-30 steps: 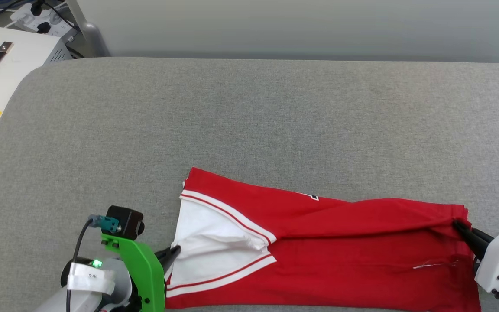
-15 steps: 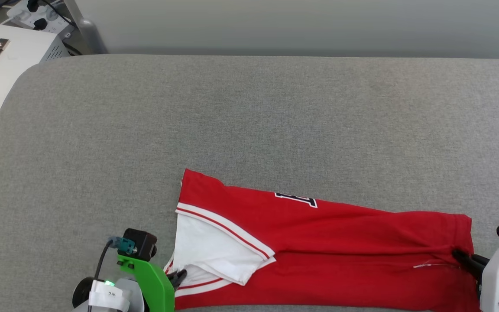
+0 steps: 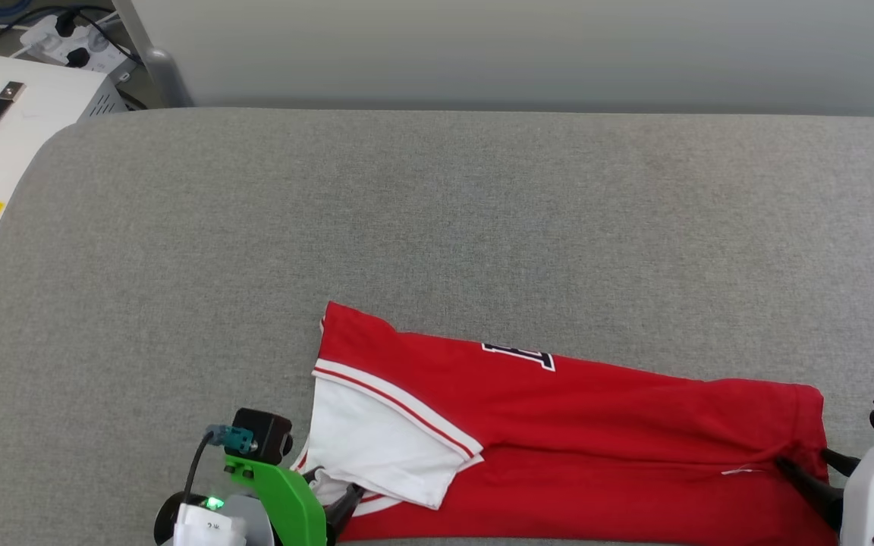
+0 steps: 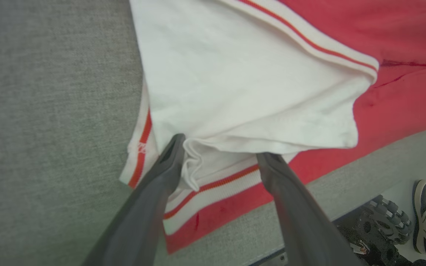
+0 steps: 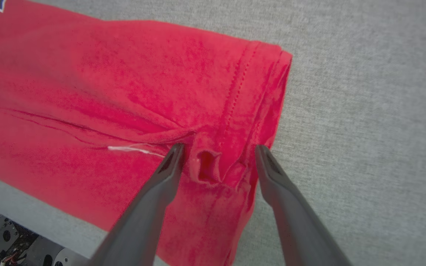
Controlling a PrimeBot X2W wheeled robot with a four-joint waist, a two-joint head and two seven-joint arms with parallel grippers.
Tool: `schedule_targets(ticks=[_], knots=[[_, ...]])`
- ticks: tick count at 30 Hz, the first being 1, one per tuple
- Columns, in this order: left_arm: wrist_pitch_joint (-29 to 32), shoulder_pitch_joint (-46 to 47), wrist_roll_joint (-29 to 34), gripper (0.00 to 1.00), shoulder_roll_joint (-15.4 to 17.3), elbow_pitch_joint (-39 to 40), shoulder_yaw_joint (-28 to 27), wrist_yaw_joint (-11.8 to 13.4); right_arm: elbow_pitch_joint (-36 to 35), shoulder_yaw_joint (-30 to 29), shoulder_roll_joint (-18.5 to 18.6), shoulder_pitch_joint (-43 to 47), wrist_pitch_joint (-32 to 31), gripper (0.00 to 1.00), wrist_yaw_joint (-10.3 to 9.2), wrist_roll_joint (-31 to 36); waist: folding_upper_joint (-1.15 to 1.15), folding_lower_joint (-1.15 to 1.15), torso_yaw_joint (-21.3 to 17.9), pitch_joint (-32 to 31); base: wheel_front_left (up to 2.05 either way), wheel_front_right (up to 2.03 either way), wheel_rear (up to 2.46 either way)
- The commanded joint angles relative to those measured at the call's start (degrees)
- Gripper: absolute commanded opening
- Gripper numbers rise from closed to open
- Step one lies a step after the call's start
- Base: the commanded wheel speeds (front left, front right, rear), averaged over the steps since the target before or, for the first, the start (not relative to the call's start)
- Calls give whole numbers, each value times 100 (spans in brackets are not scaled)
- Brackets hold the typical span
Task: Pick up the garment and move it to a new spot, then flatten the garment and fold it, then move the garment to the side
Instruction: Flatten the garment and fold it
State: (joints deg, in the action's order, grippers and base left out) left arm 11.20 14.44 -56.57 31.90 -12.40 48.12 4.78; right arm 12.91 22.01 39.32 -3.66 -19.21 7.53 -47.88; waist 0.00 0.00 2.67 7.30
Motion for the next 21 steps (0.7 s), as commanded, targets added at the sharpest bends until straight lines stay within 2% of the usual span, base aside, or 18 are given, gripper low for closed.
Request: schedule_targets(ticks=[1,7,11,15,18,21], knots=[[-112,-113,-58,100,-26,-61,-58,71,-24,-42,6,40,44,100,-4,-78,0,0,2,-95,0,0,0],[-870,-194,18,100,-56,148,-407,264,-281,-432,-35,205,-151,100,-4,-263,0,0,-2,-254,0,0,0],[-1524,-186,192,100,-60,391,-666,386,-449,-823,-203,268,-381,100,-4,-158,0,0,9,-274,0,0,0],[-2243,-160,467,100,-112,494,-879,470,-536,-1275,-530,370,-763,100,-4,136,0,0,38,-249,0,0,0],[-2509,-160,701,100,-195,460,-1036,527,-447,-1664,-844,454,-1059,100,-4,479,0,0,60,-217,0,0,0],[-2604,-247,847,100,-378,493,-1338,477,-382,-2092,-1272,513,-1300,100,-4,767,0,0,89,-166,0,0,0]])
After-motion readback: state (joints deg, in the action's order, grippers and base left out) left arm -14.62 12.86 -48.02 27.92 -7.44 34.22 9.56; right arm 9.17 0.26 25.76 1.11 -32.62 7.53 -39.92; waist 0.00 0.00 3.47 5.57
